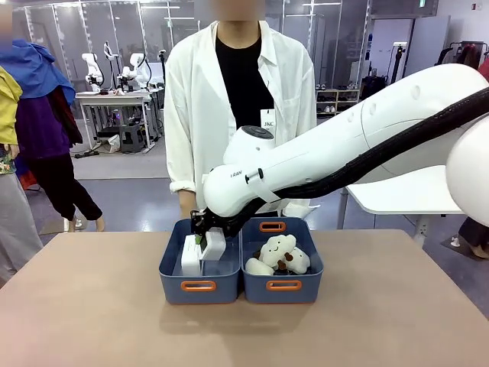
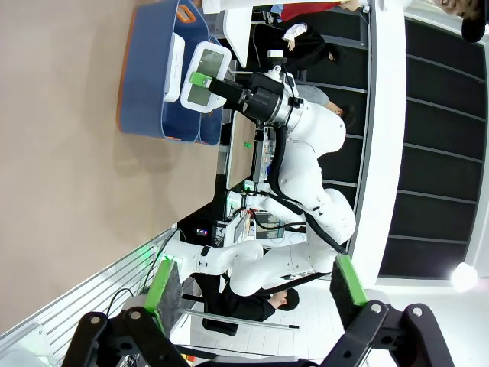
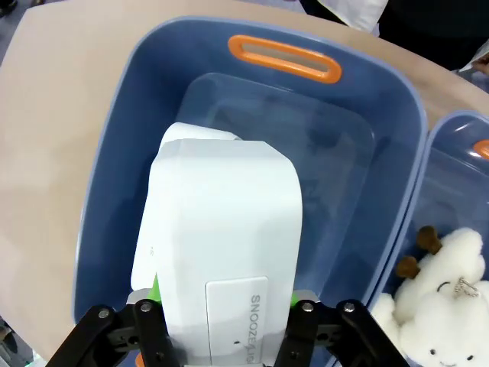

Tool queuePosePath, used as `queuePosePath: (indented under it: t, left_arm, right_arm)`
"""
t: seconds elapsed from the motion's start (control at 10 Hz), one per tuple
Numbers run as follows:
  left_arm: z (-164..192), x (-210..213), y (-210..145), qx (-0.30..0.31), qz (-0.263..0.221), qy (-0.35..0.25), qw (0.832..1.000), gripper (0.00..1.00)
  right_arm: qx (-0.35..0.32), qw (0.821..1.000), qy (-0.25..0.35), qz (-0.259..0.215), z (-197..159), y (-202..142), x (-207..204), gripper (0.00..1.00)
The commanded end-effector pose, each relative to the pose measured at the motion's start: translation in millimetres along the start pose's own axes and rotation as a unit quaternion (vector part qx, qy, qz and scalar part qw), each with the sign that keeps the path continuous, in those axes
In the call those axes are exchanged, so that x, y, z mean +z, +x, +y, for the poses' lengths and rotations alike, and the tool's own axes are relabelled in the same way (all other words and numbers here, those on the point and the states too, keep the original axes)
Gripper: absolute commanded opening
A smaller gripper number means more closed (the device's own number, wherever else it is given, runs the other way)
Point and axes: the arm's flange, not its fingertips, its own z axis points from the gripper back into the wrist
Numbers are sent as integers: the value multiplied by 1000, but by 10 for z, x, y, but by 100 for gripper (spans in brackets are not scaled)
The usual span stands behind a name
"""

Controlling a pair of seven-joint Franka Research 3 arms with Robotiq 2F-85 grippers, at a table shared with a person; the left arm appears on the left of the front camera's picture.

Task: Sort the digital clocks into the basket.
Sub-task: Pick up the Digital clock from the table and place it into the empty Plastic storage basket.

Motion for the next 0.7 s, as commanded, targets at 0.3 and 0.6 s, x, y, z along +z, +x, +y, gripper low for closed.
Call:
queuePosePath:
  t: [0.3,0.6]
  left_arm:
    - [-2,25,-44,-5,5,4,1000,100]
    - [-2,25,-44,-5,5,4,1000,100]
  right_arm:
    - [-22,999,-29,7,41,-200,122,100]
    - [-23,999,-24,2,41,-219,168,100]
